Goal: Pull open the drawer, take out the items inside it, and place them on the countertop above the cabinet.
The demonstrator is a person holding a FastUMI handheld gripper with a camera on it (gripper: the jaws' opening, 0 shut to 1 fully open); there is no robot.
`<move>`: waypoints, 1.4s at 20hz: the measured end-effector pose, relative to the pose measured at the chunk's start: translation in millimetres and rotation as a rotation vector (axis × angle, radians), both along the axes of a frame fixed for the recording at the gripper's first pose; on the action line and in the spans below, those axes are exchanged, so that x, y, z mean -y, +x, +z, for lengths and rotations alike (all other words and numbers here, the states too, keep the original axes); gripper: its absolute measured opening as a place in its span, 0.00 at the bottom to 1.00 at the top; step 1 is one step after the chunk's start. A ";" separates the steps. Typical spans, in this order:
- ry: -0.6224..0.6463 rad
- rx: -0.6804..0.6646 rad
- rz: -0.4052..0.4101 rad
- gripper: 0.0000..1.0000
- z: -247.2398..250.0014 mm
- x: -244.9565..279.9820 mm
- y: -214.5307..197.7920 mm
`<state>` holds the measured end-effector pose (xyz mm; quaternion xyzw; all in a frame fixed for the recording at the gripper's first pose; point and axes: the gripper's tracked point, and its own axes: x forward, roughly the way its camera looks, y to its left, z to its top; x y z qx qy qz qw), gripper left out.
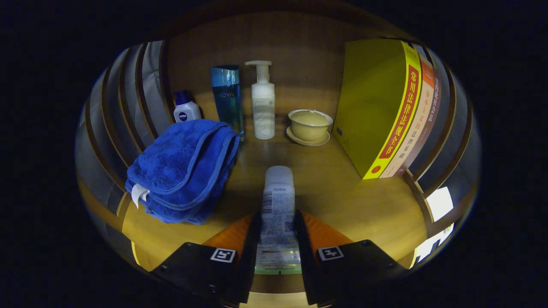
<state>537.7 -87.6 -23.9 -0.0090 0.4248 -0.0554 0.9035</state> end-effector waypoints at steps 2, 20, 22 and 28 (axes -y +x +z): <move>0.008 0.002 -0.010 0.71 -0.9 1.6 -1.9; -0.038 0.495 0.140 1.00 187.0 -39.9 -115.1; -0.029 0.546 0.142 1.00 194.6 -42.0 -146.8; 0.038 0.639 0.087 1.00 163.8 -27.8 -223.3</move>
